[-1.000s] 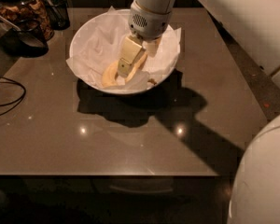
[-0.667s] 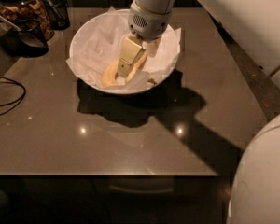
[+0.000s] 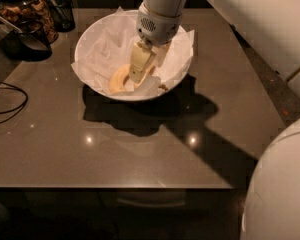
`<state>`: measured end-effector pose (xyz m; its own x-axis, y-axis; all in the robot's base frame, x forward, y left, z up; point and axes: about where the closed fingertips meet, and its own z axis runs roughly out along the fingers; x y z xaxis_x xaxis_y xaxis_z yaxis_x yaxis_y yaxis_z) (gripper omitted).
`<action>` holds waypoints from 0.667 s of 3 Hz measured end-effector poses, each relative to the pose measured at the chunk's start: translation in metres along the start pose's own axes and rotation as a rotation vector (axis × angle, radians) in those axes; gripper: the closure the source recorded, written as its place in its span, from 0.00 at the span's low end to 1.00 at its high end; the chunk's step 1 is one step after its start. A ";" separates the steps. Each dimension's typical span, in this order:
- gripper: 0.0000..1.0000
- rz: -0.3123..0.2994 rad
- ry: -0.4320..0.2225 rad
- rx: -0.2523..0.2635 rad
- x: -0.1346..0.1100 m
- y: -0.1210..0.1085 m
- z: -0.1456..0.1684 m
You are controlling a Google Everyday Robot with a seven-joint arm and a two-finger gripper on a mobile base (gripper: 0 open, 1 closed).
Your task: Pick banana from white bowl
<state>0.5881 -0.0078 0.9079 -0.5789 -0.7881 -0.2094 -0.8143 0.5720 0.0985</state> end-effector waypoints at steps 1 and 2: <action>0.43 -0.004 0.014 0.007 -0.001 0.000 0.005; 0.42 -0.003 0.024 0.009 -0.001 0.000 0.009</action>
Offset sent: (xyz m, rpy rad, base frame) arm -0.0111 -0.0077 -0.0144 -0.0756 0.0577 0.0097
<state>0.5893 -0.0051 0.8995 -0.5770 -0.7951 -0.1868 -0.8160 0.5712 0.0891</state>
